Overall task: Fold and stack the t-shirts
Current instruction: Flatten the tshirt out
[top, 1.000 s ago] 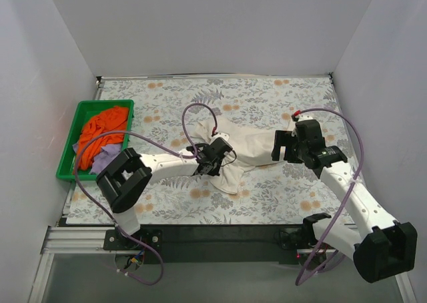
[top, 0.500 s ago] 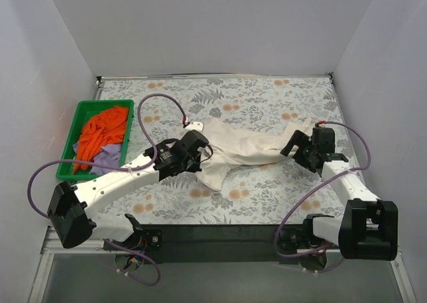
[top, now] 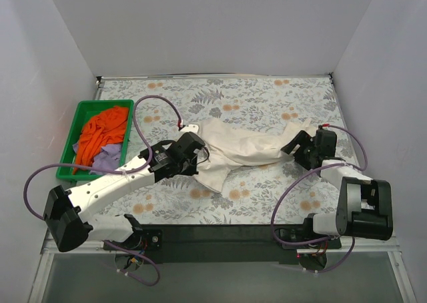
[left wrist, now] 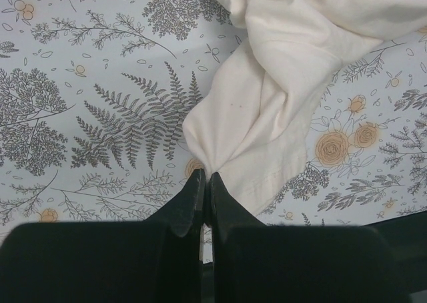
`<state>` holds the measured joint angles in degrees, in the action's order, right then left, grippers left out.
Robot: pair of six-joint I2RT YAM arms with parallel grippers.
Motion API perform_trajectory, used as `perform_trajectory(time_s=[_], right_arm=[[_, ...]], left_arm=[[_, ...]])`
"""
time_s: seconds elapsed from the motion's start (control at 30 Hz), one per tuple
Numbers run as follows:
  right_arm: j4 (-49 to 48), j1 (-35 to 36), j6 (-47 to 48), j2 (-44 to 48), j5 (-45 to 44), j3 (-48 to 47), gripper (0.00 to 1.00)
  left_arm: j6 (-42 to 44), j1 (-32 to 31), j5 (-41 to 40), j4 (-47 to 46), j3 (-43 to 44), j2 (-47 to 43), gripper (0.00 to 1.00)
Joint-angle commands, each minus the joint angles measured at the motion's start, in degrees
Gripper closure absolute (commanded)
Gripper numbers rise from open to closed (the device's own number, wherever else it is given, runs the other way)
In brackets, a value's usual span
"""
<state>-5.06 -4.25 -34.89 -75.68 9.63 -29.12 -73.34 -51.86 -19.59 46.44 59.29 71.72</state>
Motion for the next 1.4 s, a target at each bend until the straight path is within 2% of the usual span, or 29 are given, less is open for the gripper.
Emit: perform_trajectory(time_s=[0.0,0.1,0.13,0.23,0.33,0.37,0.43,0.47,0.5,0.57,0.6,0.7,0.73,0.8,0.83,0.87,0.9,0.93,1.03,1.27,1.37], right_arm=[[-7.59,-0.58,-0.61,-2.45,2.5,0.21,0.32],[-8.12,-0.85,0.17,-4.12,3.11,-0.23,0.53],[-7.95,-1.11,1.05,-4.3,3.81,-0.41,0.72],[-4.99,-1.55,3.16,-1.6,4.7,-0.76,0.98],[3.18,-1.81,6.23,3.85,0.07,-5.31,0.99],[11.31,-1.99,8.5,4.92,-1.53,-7.42,0.99],[18.04,-1.99,11.24,6.68,-5.12,-15.5,0.99],[24.42,-1.99,13.17,6.95,-5.93,-18.22,0.99],[27.27,-1.99,13.88,6.69,-6.63,-24.86,0.99],[33.59,-1.99,14.85,3.89,-8.48,-32.36,0.99],[39.54,-1.9,15.73,2.22,-8.66,-39.88,0.99],[46.51,-1.46,18.01,-6.65,-7.7,-50.82,0.99],[47.41,-0.77,18.28,-11.46,-8.22,-57.03,0.92],[49.7,0.03,18.72,-16.67,-8.14,-62.52,0.74],[50.93,0.55,18.9,-21.3,-7.26,-66.2,0.57],[51.29,0.73,19.16,-23.27,-6.65,-67.54,0.53],[51.55,0.74,19.25,-24.68,-5.77,-68.08,0.5],[51.38,0.74,19.42,-25.82,-4.8,-68.0,0.43],[50.77,0.3,20.91,-24.44,-8.99,-63.09,0.35],[42.25,-6.55,19.17,-15.04,-8.23,-40.62,0.39],[40.92,-7.79,18.46,-10.55,-7.69,-34.44,0.39]], left_arm=[[-1.1,0.18,-0.09,1.64,0.04,-2.73,1.0],[-1.63,0.18,0.17,2.25,-0.05,-2.99,1.0],[-1.89,0.18,0.26,2.69,-0.14,-3.34,1.0],[-2.77,0.18,0.08,4.44,0.3,-4.04,1.0],[-3.56,0.18,-0.27,7.69,0.92,-4.84,1.0],[-4.09,0.18,-0.27,8.66,1.18,-5.62,1.0],[-4.79,0.26,-0.44,11.64,1.53,-6.5,1.0],[-4.97,0.18,-0.62,12.53,1.62,-7.64,1.0],[-5.23,0.26,-0.79,13.58,1.53,-8.09,1.0],[-5.84,0.26,-1.23,16.66,1.62,-8.88,1.0],[-6.11,0.26,-1.24,17.63,1.8,-9.4,1.0],[-6.46,0.26,-0.88,18.96,1.71,-10.55,1.0],[-6.55,0.26,-0.88,18.87,1.36,-10.73,1.0],[-6.64,0.35,-0.71,18.52,0.92,-10.82,1.0],[-6.64,0.35,-0.62,17.99,0.66,-10.73,1.0],[-6.73,0.35,-0.45,17.55,0.31,-10.64,1.0],[-6.73,0.35,-0.27,17.03,0.22,-10.55,1.0],[-6.64,0.35,-0.27,15.98,0.13,-10.12,1.0],[-6.2,0.35,-0.44,14.48,1.09,-8.63,1.0],[-4.45,0.44,-2.2,12.37,3.29,-6.16,1.0],[-4.09,0.44,-2.46,11.14,2.94,-6.07,1.0]])
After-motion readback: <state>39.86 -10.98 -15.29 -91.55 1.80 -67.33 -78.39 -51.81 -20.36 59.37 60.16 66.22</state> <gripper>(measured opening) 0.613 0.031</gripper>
